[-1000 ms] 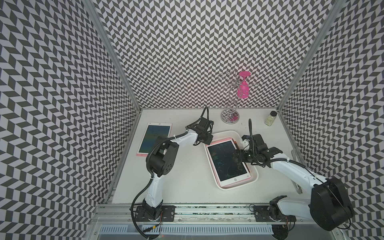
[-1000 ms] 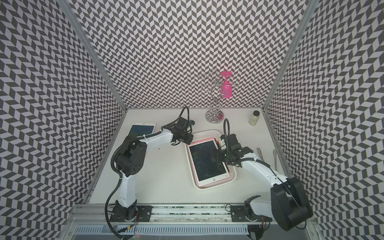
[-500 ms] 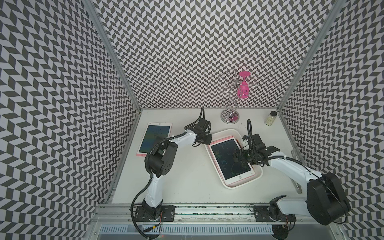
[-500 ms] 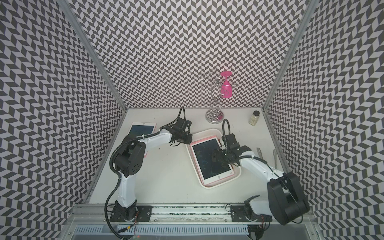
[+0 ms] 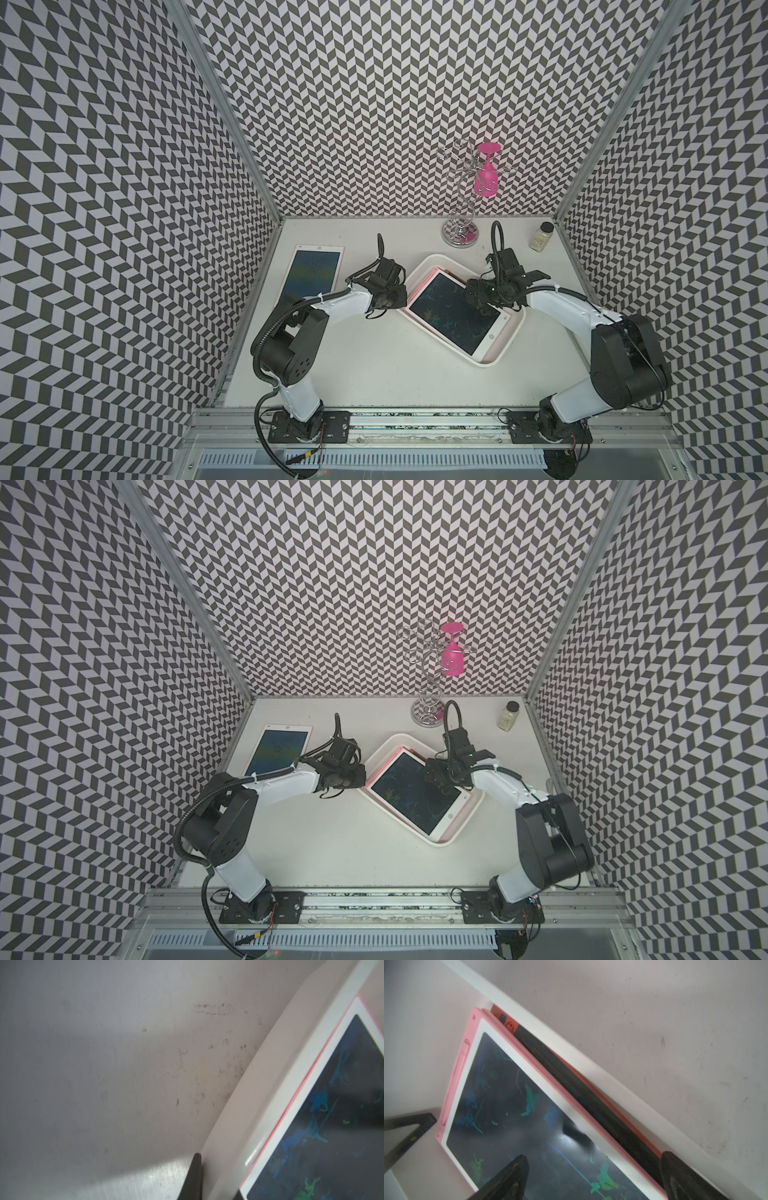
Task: Take out the writing tablet from the storage box
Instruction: Move the storage box to the center of the board.
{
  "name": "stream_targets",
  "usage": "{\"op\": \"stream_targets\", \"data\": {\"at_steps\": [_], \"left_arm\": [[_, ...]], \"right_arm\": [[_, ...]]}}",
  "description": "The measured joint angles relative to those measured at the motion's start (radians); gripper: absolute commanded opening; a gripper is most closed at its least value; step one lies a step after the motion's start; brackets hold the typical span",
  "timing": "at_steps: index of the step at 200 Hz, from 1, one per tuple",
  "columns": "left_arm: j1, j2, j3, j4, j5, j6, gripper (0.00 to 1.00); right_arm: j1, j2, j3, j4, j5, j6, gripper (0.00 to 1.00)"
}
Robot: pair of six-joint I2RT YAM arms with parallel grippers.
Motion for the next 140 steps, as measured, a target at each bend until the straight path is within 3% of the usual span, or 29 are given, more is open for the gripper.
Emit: {"op": "stream_targets", "data": {"at_steps": [48, 140], "left_arm": [[-0.103, -0.095, -0.085, -0.019, 0.019, -0.095, 0.17], [-0.159, -0.249, -0.206, -0.035, 0.024, -0.194, 0.12]], "right_arm": [[-0.006, -0.062, -0.023, -0.046, 0.043, -0.004, 0.99], [-0.026, -0.158, -0.098, -0.105, 0.152, 0.044, 0.99]]}}
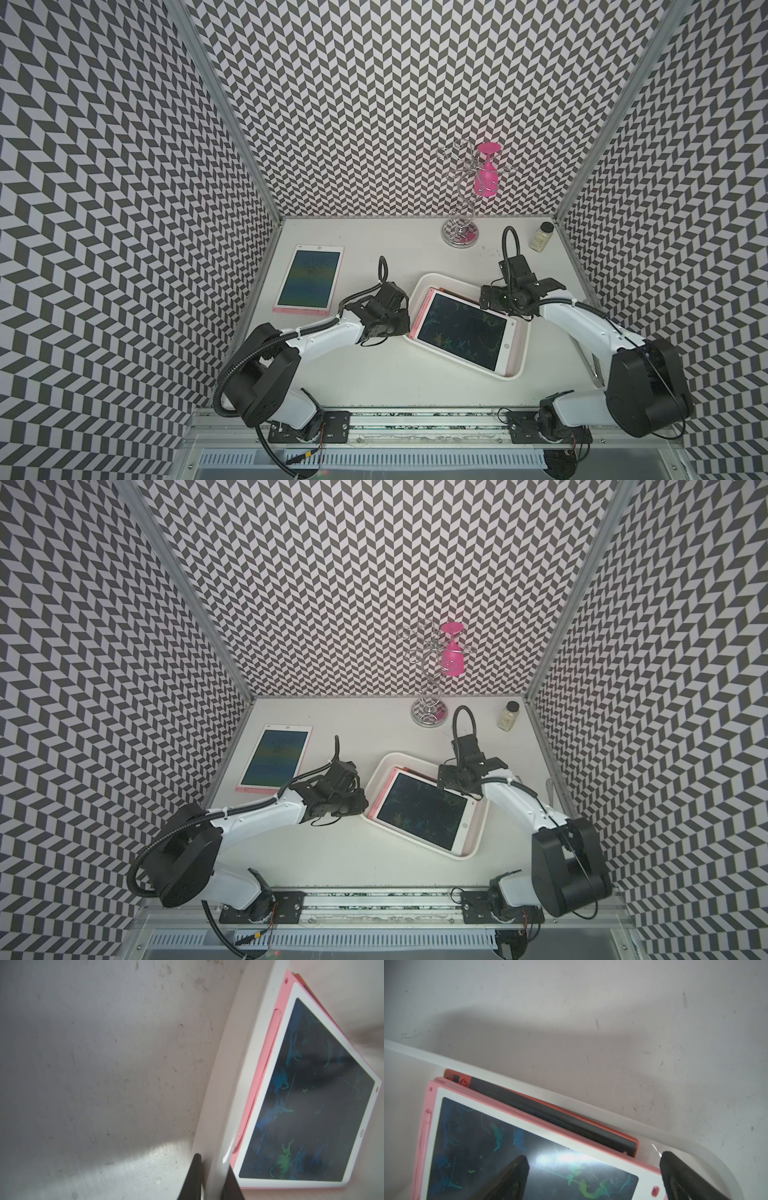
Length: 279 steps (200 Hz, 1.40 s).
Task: Take out the writing tablet from the storage box
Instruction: Move the storage box to the center of the board, then pick up the writing tablet from the storage box.
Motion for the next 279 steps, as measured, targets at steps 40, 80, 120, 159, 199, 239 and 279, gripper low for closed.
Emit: {"op": "stream_targets", "data": {"at_steps": [40, 80, 120, 159, 199, 239, 279], "left_arm": [[-0.035, -0.057, -0.063, 0.037, -0.001, -0.046, 0.05], [-0.006, -0.215, -0.193, 0.045, -0.007, -0.084, 0.00], [0.012, -0.299, -0.247, 0.041, -0.008, -0.100, 0.00], [0.015, -0.307, -0.253, 0.036, -0.011, -0.103, 0.06], [0.015, -0.307, -0.253, 0.036, -0.014, -0.104, 0.05], [0.015, -0.305, -0.253, 0.036, -0.014, -0.105, 0.03], [0.015, -0.301, -0.253, 0.040, -0.014, -0.104, 0.03]], "right_arm": [[0.000, -0.006, -0.074, 0.000, -0.010, 0.039, 0.99], [0.003, -0.034, -0.108, 0.009, -0.029, 0.068, 0.99], [0.010, -0.059, -0.107, 0.021, -0.074, 0.074, 0.99], [0.044, -0.055, -0.118, 0.027, -0.075, 0.094, 0.99], [0.113, -0.021, -0.124, 0.024, 0.002, 0.146, 1.00], [0.171, 0.013, -0.122, 0.008, 0.090, 0.210, 0.99], [0.180, 0.014, -0.122, 0.006, 0.104, 0.235, 0.99]]}}
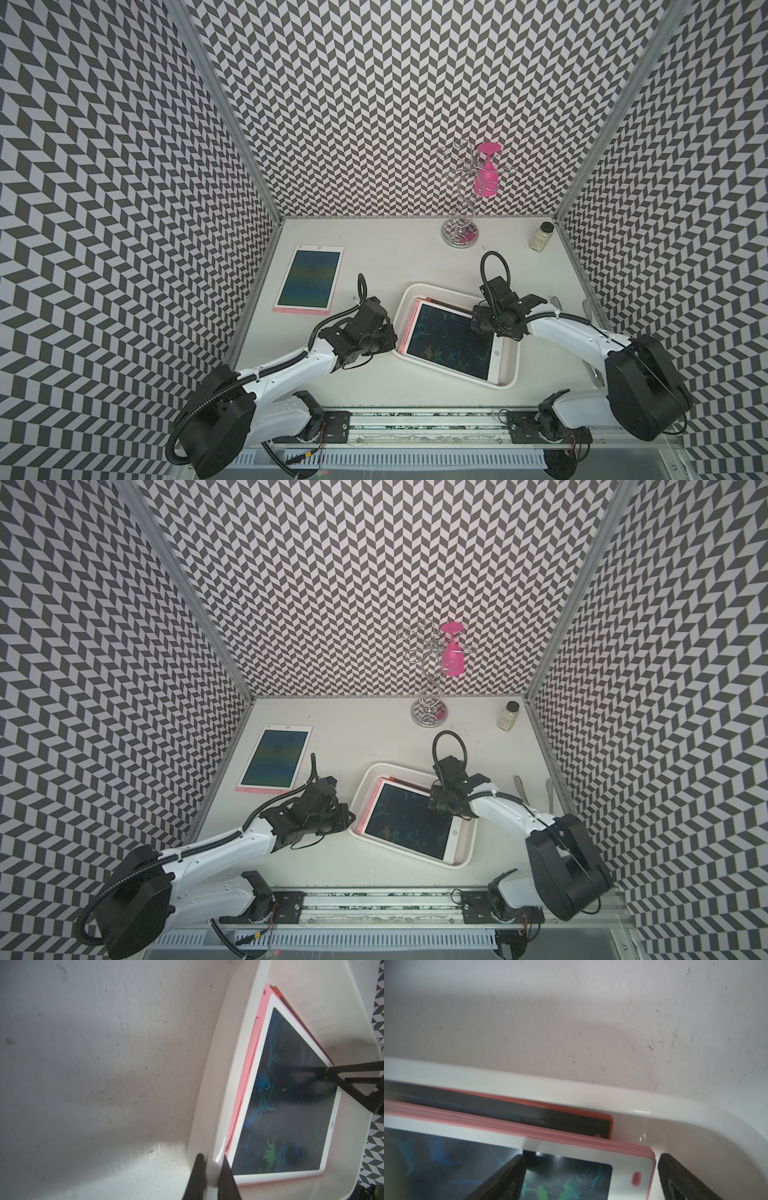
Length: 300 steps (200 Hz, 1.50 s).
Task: Take out the writing tablet from the storage box
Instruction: Pick up the writing tablet from the storage box.
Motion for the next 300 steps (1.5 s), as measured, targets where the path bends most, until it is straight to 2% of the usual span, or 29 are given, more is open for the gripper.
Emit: {"op": "stream_targets", "data": {"at_steps": [97, 191, 214, 258, 300], "left_arm": [[0.000, 0.048, 0.011, 0.057, 0.000, -0.002, 0.00], [-0.007, 0.081, 0.019, 0.101, -0.009, -0.018, 0.00], [-0.010, 0.082, 0.019, 0.102, -0.014, -0.020, 0.00], [-0.011, 0.082, 0.019, 0.102, -0.021, -0.020, 0.00], [-0.011, 0.082, 0.019, 0.102, -0.023, -0.020, 0.00]], "right_arm": [[0.000, -0.032, -0.001, 0.013, -0.081, -0.027, 0.99], [-0.002, -0.085, -0.016, 0.076, -0.234, -0.058, 1.00], [-0.003, -0.086, -0.016, 0.073, -0.211, -0.059, 1.00], [-0.025, -0.079, -0.015, 0.073, -0.071, -0.065, 0.99], [-0.039, -0.026, 0.001, 0.083, 0.004, -0.085, 0.99]]}}
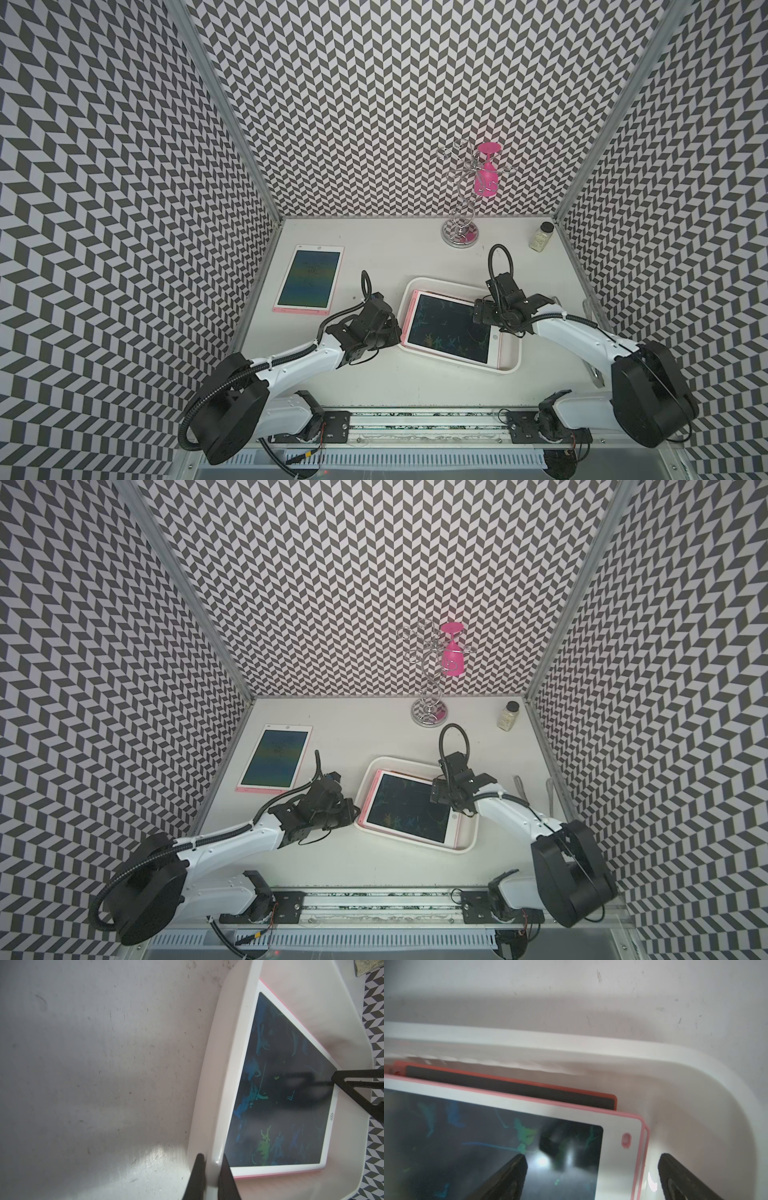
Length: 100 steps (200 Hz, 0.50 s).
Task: Take out the writing tablet from the storage box
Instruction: Pick up the writing tablet from the storage box.
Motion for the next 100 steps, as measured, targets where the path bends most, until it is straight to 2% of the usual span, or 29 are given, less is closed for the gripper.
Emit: {"op": "stream_targets", "data": {"at_steps": [100], "left_arm": [[0.000, 0.005, 0.000, 0.008, 0.000, 0.000, 0.00]], "right_arm": [[-0.030, 0.097, 0.040, 0.105, -0.005, -0.057, 0.99]]}}
